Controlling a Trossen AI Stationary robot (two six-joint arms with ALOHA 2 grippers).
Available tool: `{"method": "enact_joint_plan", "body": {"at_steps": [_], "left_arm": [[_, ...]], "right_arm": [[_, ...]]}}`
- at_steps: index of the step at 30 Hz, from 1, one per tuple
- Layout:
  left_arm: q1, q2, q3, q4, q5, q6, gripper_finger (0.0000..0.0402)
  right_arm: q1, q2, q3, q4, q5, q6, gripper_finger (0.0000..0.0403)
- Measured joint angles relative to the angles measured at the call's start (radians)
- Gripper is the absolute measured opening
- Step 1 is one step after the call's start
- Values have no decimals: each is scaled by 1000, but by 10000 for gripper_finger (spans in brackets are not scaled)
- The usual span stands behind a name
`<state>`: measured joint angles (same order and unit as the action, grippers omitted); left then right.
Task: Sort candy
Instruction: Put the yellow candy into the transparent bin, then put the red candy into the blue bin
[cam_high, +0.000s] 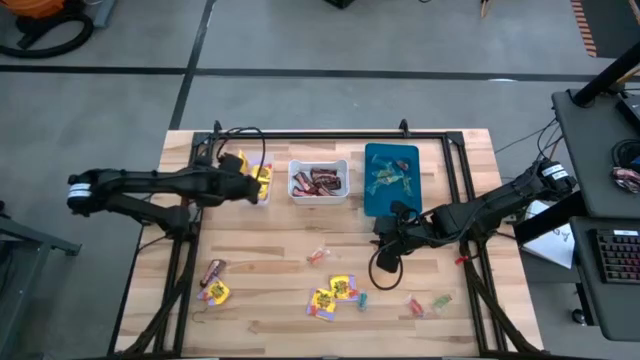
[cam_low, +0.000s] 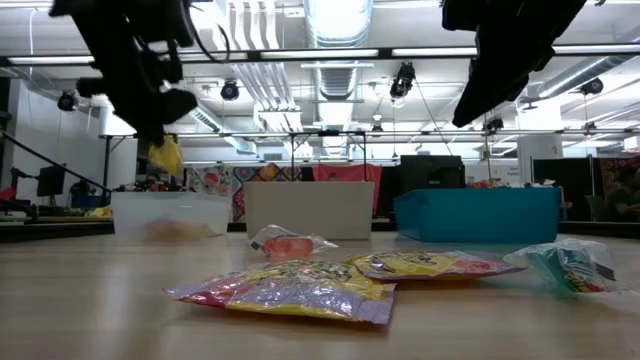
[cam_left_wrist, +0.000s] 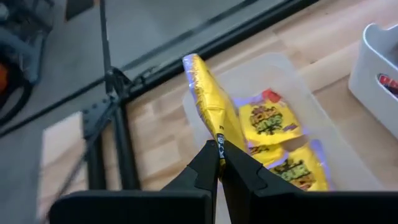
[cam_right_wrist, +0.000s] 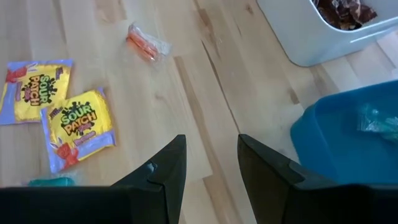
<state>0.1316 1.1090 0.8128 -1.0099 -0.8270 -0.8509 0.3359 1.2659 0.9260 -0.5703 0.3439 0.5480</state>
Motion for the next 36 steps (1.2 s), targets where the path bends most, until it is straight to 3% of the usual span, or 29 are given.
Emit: {"method": "enact_joint_plan", "body": {"at_steps": [5,17,26,36], "left_arm": [[15,84,-37,110,6,23,0],[23,269,25,93,-3,30,6],[23,308,102,8,-2,30,78],[-48,300,174,0,24,60,129]], "right_arm": [[0,0,0,1,0,3,137],[0,0,0,3,-3,19,137],[0,0,0,2,-18,21,137],[2,0,0,-1,-180,67,137]]}}
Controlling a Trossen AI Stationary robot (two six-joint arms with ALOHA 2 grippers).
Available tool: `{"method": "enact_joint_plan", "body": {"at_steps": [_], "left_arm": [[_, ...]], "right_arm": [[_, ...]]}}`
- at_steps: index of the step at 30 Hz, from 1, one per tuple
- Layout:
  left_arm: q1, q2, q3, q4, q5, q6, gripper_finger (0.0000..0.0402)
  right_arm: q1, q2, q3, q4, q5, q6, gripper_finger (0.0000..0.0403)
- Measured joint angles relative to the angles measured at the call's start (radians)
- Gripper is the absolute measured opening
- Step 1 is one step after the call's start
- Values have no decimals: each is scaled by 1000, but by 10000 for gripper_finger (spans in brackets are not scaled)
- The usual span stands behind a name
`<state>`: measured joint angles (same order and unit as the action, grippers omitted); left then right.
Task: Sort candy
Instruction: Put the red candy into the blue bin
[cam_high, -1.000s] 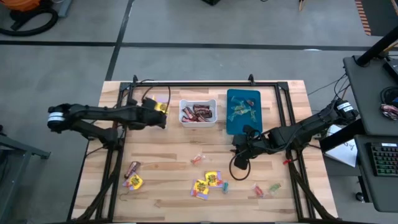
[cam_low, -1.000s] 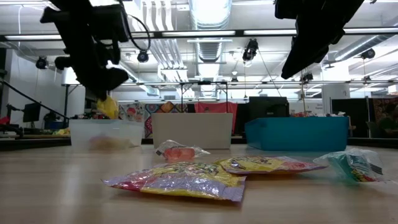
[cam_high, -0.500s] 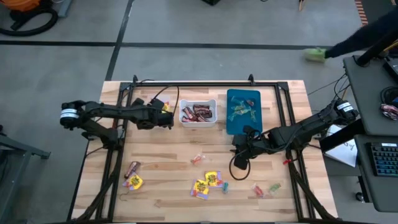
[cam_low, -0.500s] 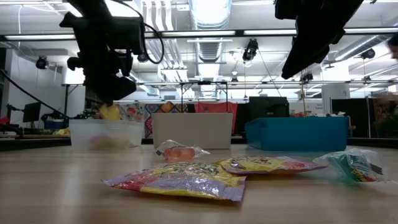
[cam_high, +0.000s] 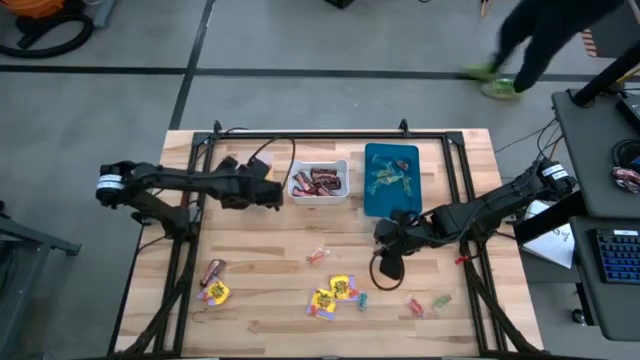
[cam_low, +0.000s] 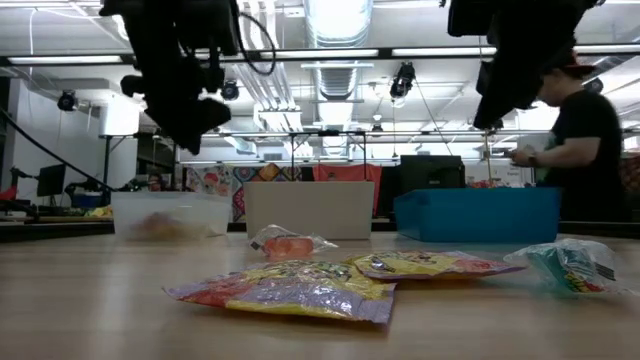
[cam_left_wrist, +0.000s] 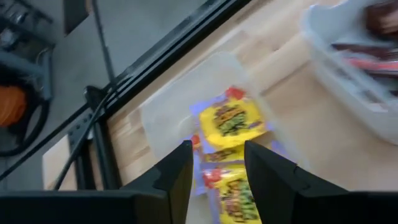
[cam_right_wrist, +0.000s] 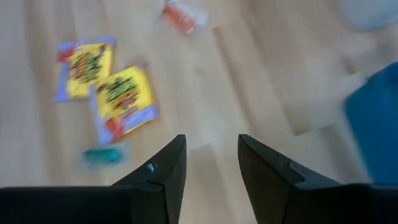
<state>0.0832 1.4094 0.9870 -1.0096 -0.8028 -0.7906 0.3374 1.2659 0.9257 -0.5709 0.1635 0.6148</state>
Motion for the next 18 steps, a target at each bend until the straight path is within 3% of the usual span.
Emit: {"method": "enact_joint_plan", "body": {"at_steps": [7,10,14,18], "left_arm": [[-197,0,43,50,-23,3,129],[-293,0,64,86,29,47,127],[-421,0,100,193,157,192,127],[-539,0,112,373,203,428,127]], "right_arm": [[37,0,0,0,-169,121,137],[52,0,0,0,-200,259,137],[75,0,0,0,-251,373,137],[97,0,0,-27,-327,482,135]]}}
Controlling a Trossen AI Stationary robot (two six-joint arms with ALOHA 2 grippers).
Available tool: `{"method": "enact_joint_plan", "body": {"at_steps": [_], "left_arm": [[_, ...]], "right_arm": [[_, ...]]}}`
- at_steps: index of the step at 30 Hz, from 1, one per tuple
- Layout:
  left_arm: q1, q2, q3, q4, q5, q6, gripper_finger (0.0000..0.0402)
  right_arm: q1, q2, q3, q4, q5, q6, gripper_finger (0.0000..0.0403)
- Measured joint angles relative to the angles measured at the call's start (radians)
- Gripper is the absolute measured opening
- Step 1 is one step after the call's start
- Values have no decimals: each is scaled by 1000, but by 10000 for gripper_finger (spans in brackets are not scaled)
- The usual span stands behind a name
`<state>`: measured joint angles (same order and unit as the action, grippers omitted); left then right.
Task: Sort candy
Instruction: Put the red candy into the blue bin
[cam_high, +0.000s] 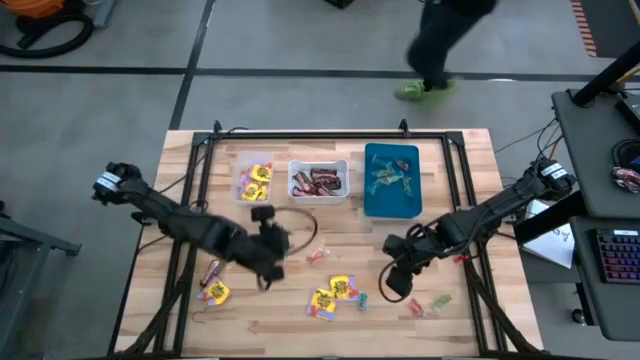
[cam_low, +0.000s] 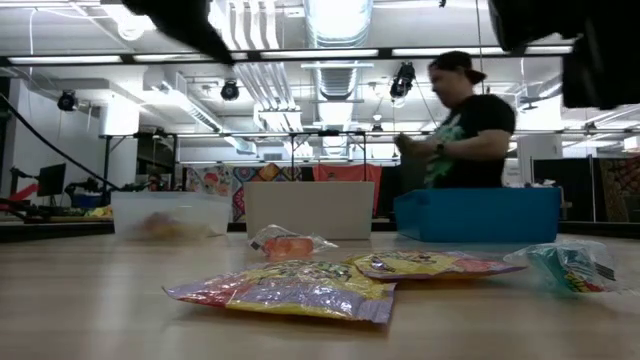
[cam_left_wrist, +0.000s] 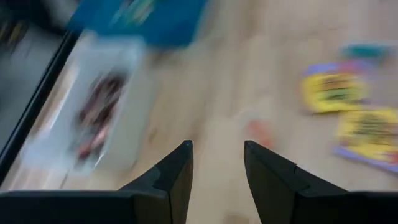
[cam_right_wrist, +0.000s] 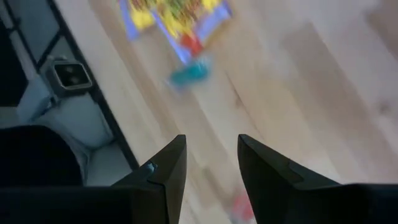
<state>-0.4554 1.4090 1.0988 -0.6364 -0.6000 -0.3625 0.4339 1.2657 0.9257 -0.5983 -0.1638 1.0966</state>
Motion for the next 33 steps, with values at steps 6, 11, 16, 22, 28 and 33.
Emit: {"method": "enact_joint_plan", "body": {"at_steps": [6,11,16,22,28,33], "left_arm": [[-102,-1,-31,258,104,241,127],[-105,-1,-34,286,104,245,127],[-93,-1,-35,288,52,242,127],[-78,-1,-35,293,-23,202,127],[-72,-1,-35,289,-46,189,127],[-72,1,-35,284,-46,186,127]], "right_arm": [[55,21,0,-147,-93,182,124],[120,76,5,-159,-178,273,124],[168,150,25,-199,-222,325,125],[195,245,71,-208,-206,325,141],[194,347,133,-205,-176,253,176],[190,424,158,-208,-174,210,186]]}}
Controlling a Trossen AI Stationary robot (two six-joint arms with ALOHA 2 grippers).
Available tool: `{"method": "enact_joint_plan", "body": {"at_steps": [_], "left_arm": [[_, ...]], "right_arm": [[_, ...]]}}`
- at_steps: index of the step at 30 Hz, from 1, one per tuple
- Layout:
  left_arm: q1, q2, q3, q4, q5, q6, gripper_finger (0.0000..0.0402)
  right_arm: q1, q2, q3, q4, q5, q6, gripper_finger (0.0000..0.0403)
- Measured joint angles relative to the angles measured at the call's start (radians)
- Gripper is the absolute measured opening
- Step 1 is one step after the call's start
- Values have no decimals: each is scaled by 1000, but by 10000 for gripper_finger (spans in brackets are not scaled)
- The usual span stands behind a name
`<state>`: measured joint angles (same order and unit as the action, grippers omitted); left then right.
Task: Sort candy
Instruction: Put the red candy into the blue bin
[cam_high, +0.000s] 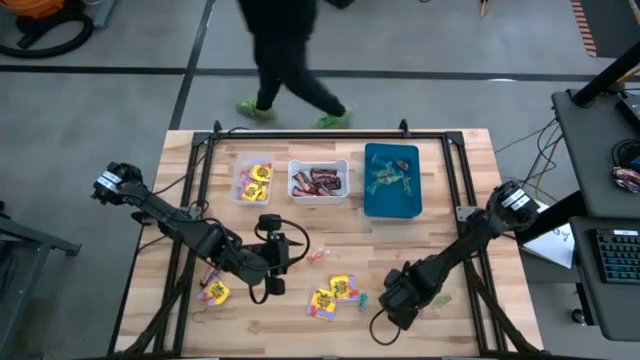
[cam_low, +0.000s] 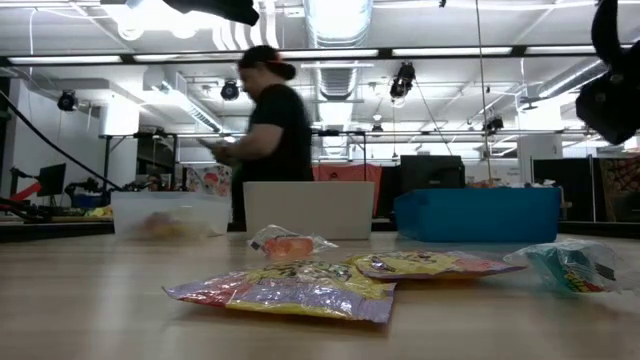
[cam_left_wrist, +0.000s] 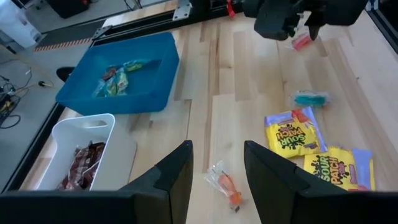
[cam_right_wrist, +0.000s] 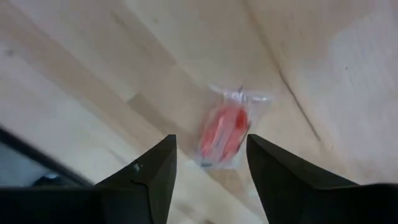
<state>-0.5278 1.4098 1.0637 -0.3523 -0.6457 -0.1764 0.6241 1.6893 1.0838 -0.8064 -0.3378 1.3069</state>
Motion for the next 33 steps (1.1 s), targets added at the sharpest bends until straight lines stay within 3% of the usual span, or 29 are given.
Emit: {"method": "enact_joint_plan", "body": {"at_steps": [8,23,28,33], "left_arm": [[2,2,0,-2,0,-1,127],[2,2,0,-7,-1,-16,127],[2,2,0,-8,-1,-19,127],[2,2,0,-14,-1,-47,127]], "right_arm": [[-20,41,3,2,13,-64,168],[-49,64,1,3,49,-158,47],[-57,23,1,-10,50,-181,13],[-76,-58,2,-10,68,-228,9]]}}
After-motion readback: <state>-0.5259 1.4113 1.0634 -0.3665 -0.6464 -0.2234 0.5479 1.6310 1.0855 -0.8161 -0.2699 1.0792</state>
